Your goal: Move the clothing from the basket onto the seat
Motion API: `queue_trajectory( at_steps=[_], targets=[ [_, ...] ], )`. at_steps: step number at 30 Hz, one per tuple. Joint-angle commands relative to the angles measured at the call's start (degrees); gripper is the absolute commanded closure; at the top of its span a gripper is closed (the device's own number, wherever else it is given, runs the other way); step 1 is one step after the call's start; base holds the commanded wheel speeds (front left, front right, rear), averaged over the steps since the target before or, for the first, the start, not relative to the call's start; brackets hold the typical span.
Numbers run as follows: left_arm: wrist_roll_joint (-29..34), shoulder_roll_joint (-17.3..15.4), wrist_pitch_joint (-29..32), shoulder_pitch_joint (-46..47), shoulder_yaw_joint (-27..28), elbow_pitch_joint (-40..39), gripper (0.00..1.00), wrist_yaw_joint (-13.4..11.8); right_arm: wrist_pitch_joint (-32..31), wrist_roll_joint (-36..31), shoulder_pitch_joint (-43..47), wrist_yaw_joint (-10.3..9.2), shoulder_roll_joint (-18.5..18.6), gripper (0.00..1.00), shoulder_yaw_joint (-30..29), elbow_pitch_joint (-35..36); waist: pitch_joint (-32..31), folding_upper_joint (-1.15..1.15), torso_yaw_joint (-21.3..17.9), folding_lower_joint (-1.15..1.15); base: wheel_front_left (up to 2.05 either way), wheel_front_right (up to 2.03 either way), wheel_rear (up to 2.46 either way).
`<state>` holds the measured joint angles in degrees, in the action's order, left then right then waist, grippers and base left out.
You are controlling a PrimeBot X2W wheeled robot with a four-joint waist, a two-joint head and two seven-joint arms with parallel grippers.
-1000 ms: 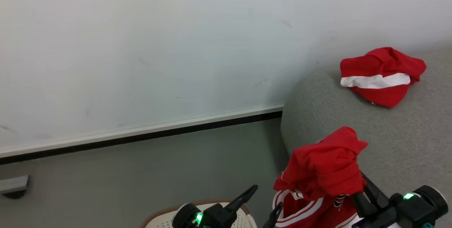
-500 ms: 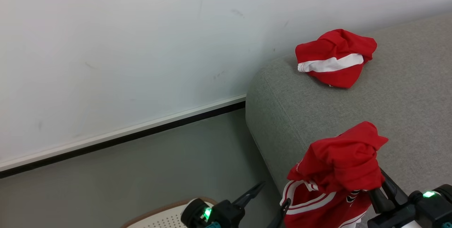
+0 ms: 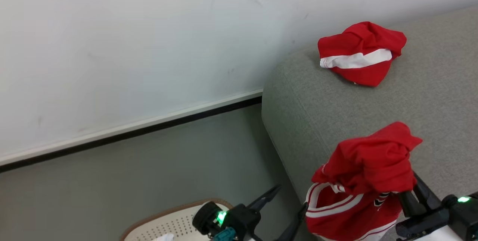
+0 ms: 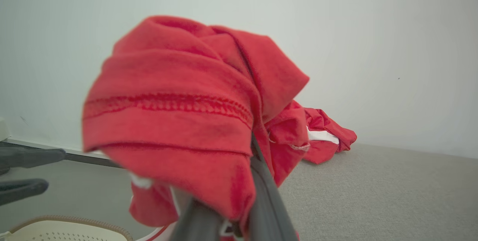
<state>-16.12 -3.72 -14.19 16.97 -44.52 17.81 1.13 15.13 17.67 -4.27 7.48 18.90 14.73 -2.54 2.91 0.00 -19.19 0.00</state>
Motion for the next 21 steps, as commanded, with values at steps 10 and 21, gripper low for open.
queue_trajectory(
  at_steps=[10, 21],
  targets=[
    [3.4, -1.3, 2.6, 12.8, 1.2, -1.6, 0.00, 0.5, 0.0, -1.0, -16.9, 0.01, 4.0, 1.00, -6.1, -0.8, 18.5, 0.00, 7.2, 0.00, 0.00, 0.00, 0.00],
    [2.9, -0.6, 1.4, 23.5, 2.8, -2.3, 0.00, 2.0, -2.8, 1.9, -44.8, 0.00, 18.4, 1.00, -12.2, -10.2, 31.2, 0.00, 12.4, 0.00, 0.00, 0.00, 0.00]
  ],
)
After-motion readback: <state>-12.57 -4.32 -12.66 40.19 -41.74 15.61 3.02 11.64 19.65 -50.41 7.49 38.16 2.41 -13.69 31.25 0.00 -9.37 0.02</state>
